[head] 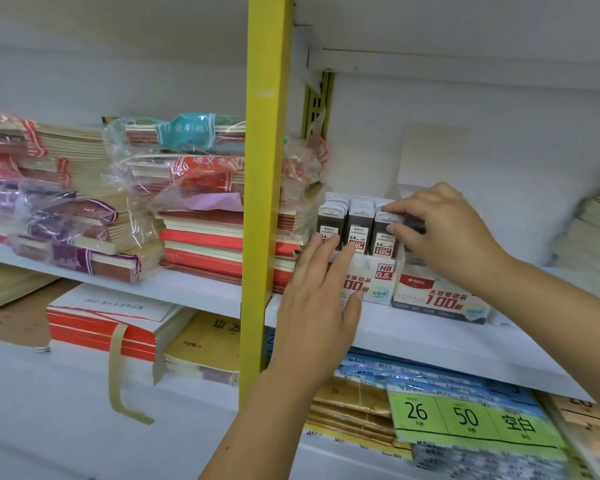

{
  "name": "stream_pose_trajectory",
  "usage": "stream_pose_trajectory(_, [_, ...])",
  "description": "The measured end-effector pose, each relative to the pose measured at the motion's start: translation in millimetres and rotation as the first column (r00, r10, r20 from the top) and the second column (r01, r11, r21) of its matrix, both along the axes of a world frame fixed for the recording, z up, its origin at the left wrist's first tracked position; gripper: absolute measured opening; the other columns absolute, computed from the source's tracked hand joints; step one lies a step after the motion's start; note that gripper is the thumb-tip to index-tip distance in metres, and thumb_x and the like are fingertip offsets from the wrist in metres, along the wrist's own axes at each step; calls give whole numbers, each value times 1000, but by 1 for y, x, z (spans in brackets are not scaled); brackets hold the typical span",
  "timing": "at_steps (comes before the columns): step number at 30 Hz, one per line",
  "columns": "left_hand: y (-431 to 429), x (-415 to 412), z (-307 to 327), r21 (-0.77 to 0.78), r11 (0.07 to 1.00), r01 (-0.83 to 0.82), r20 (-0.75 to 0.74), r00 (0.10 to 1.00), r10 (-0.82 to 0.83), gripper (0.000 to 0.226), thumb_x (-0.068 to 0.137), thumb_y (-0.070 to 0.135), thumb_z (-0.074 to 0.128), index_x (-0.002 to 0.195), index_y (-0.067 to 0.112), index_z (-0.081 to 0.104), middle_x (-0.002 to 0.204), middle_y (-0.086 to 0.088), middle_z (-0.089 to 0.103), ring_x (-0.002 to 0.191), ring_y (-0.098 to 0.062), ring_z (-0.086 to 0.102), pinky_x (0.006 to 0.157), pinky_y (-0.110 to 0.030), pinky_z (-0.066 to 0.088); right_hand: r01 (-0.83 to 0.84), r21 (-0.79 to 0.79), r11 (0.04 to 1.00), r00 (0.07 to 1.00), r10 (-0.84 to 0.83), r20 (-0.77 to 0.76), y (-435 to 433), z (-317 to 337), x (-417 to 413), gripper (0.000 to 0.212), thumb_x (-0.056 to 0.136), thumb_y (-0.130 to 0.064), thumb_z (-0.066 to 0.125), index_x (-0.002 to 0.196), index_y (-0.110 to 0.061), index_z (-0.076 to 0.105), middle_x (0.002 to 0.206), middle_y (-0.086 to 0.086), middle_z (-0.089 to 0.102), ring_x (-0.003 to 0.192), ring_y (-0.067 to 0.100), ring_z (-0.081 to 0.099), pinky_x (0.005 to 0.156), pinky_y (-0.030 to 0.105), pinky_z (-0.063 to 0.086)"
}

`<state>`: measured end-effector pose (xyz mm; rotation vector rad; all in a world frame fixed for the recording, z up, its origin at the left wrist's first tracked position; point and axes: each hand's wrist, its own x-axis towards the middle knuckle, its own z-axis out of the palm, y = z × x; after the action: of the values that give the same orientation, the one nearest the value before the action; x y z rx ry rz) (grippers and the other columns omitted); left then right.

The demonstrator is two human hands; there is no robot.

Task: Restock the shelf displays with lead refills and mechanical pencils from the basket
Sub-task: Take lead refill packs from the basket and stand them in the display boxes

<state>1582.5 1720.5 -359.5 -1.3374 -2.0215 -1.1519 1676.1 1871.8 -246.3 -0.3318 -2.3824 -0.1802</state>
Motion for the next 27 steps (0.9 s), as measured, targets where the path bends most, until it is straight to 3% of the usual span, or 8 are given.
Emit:
stream_pose_trajectory(3, [-1,0,-1,-1,1000,11,-8,1000,-11,61,100,30,56,156,26,31,165,9,22,154,-7,2,119,-25,9,-44,-205,978,997,31,-67,-5,5,0,21,90,-27,64,111,-31,62,91,-20,53,88,6,54,77,23,44])
stream_pose_trajectory(7, [-1,-1,-2,8,1000,13,-17,1000,-13,61,100,30,56,155,27,31,165,9,22,154,-7,2,119,-24,8,-85,-428,900,992,38,-117,1,20,-7,9,89,-25,67,93,-32,62,90,-17,63,82,-3,56,64,14,37])
stream_pose_trajectory(9, [-1,-2,-3,12,1000,15,-20,1000,-15,61,100,30,56,155,27,31,165,9,22,154,-7,2,119,-25,9,-8,-367,930,999,-12,-53,3,17,-11,8,91,-27,64,97,-31,66,97,-12,61,90,3,51,73,19,37])
stream_pose_trajectory(13, [-1,-3,-1,10,999,34,-18,999,-34,61,100,29,56,156,26,31,166,7,21,152,-3,-2,117,-19,3,150,-30,988,989,-150,15,6,6,-8,29,96,-32,53,121,-25,67,113,-4,52,113,20,35,89,29,29])
stream_pose_trajectory(17, [-8,-1,3,-7,999,45,-39,998,-46,60,102,28,53,157,26,29,167,6,16,151,0,-6,115,-13,-4,88,-87,992,996,-88,0,0,1,10,41,100,-25,45,141,-24,47,135,0,48,124,20,30,103,33,28])
stream_pose_trajectory(20, [-20,14,0,27,999,21,-49,999,-19,51,99,22,58,148,19,45,160,0,35,152,-15,19,122,-24,12,-85,-178,980,984,54,-169,-18,-11,43,33,99,-16,47,131,-20,58,123,-1,57,112,13,39,92,19,29])
stream_pose_trajectory(23, [-38,40,-18,39,998,58,-135,989,-53,36,94,21,58,129,14,62,132,-3,60,126,-19,48,108,-27,35,-299,-352,887,935,198,-296,-42,-46,85,24,97,-19,52,116,-29,63,103,-14,62,88,5,51,74,12,38])
stream_pose_trajectory(27, [-70,73,-94,-340,915,215,-164,945,-284,33,94,24,56,125,17,65,120,-1,65,111,-19,57,91,-32,49,-361,-622,694,931,226,-288,-59,-132,132,24,95,-19,57,107,-39,63,89,-13,64,71,9,56,62,19,46])
